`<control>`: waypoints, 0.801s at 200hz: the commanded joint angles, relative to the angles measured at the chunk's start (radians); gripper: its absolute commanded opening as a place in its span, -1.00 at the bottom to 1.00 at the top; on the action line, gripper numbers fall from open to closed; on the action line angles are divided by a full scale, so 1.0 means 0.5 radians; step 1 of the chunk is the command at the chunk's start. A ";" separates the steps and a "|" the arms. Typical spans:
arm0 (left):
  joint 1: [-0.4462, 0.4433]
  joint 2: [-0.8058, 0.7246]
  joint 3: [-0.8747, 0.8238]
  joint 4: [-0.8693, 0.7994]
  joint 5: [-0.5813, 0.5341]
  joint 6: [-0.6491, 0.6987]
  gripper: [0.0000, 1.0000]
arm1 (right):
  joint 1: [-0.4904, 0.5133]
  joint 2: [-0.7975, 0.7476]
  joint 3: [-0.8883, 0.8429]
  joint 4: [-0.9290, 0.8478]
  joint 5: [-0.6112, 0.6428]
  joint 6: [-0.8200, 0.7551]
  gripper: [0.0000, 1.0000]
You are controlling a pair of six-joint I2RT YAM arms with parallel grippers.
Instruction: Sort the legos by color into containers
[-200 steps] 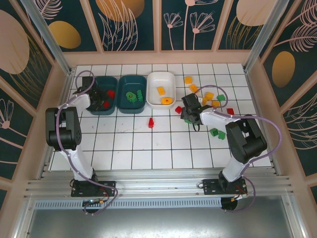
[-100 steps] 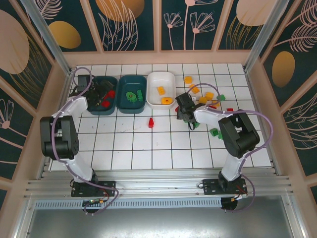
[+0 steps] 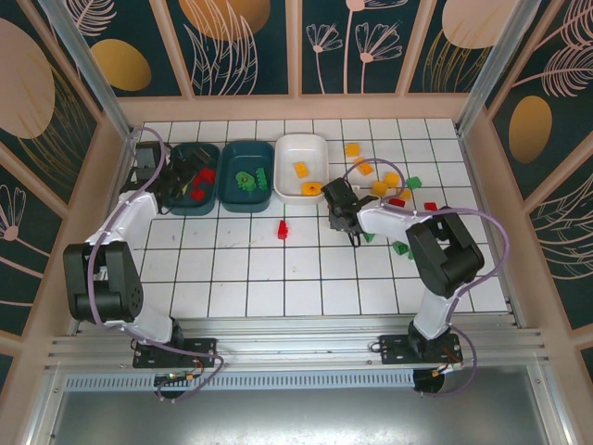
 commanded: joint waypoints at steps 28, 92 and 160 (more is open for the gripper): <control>0.001 -0.225 -0.153 0.043 -0.069 -0.019 0.97 | 0.233 -0.105 0.437 0.029 -0.039 -0.119 -0.31; 0.001 -0.375 -0.474 0.197 0.110 -0.017 0.97 | 0.466 0.868 1.667 -0.007 -0.366 -0.338 -0.29; 0.001 -0.512 -0.561 0.165 0.195 0.085 0.97 | 0.466 1.234 2.437 -0.401 -0.253 -0.281 0.34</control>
